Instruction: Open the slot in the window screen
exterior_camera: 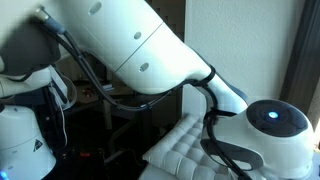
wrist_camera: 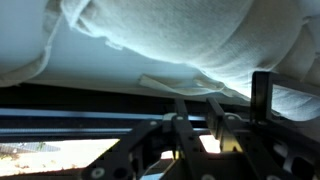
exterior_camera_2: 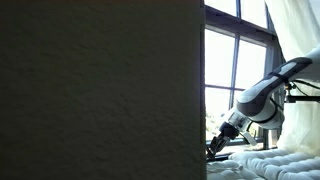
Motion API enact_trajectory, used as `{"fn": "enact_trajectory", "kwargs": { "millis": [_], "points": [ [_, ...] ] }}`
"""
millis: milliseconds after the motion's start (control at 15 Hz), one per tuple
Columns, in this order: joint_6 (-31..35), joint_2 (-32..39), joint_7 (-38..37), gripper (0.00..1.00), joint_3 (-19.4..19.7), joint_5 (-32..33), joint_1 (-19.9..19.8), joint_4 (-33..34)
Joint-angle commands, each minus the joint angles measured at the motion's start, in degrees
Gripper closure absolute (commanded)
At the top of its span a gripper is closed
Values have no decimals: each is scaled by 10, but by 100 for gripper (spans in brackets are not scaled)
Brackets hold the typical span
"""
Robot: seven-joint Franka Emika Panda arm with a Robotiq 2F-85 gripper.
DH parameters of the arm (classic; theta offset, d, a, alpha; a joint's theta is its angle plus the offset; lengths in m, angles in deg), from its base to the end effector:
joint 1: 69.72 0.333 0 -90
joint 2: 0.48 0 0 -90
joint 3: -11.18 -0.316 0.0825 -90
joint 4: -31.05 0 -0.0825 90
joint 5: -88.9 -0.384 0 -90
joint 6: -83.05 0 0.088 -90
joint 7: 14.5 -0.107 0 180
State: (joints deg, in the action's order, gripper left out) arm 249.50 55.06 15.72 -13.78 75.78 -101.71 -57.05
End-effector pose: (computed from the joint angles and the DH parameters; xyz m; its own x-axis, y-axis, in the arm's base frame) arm 0.7139 -0.1689 0.1584 0.8525 -0.1270 0.5071 0.0056 -0.9678 -0.2518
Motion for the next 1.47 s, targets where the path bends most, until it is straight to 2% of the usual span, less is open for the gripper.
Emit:
{"fn": "enact_trajectory", "kwargs": {
  "millis": [0,200,467,867,933,1400],
  "points": [
    [16,0,9,99,-17,8,-12,-9],
    [7,2,10,100,-21,11,-15,-5],
    [8,3,9,96,-23,12,-17,-7],
    [10,2,0,100,-14,15,-13,-8],
    [-32,-1,-19,100,29,35,18,3],
    [-75,2,-11,100,72,57,47,15]
  ]
}}
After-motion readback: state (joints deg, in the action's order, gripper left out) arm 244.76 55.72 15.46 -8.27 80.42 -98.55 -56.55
